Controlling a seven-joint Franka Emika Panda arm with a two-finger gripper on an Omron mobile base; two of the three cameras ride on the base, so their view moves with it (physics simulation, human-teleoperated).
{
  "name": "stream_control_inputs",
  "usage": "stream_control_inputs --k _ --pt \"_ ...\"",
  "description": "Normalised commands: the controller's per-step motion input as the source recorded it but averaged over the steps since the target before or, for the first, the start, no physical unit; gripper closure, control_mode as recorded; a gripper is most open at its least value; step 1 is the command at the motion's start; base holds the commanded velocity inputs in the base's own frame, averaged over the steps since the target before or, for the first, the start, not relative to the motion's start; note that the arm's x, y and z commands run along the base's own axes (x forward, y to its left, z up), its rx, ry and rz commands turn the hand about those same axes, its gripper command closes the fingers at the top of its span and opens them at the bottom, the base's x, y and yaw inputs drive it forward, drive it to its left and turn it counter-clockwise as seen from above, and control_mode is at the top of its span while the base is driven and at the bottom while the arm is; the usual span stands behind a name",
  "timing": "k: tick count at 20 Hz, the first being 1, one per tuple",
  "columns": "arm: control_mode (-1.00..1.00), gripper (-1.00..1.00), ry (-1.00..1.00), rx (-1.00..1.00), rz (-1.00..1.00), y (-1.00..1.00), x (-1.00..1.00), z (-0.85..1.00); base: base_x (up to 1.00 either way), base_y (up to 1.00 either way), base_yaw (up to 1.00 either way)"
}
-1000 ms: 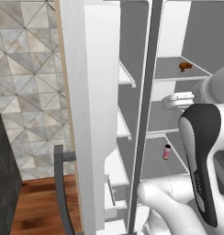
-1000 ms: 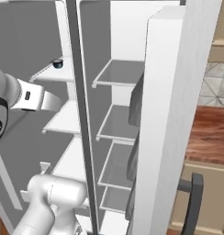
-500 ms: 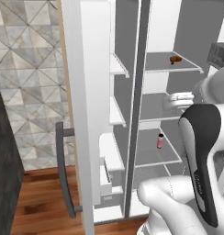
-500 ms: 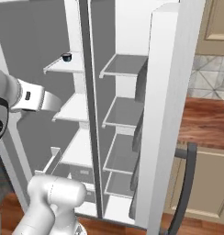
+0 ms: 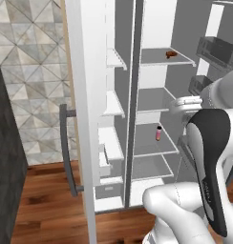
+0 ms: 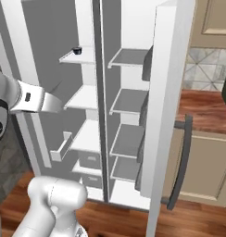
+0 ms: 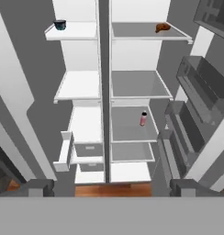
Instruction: Pick up the frozen chicken drumstick from the freezer, place it on any shelf in the fridge, and close the fridge and freezer doors when done.
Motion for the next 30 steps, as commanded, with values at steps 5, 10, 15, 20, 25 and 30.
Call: stream_control_inputs --k 5,10,15,20,25,30 --pt "1.00 -1.00 0.00 0.00 0.00 0.00 0.00 0.00 -0.55 0.00 0.00" --pt "1.00 -1.00 0.00 0.00 0.00 0.00 0.00 0.00 -0.36 -0.01 0.00" --pt "1.00 -1.00 0.00 0.00 0.00 0.00 0.00 0.00 -0.21 -0.17 -0.03" --pt "-1.00 -1.00 0.00 0.03 -0.02 -0.12 -0.16 0.00 -0.09 -0.07 -0.02" --pt "-1.00 -1.00 -0.04 0.01 -0.02 -0.04 -0.41 0.00 0.00 0.00 0.00" --pt "-1.00 -1.00 -0.14 0.00 0.00 0.00 -0.64 0.01 0.00 0.00 0.00"
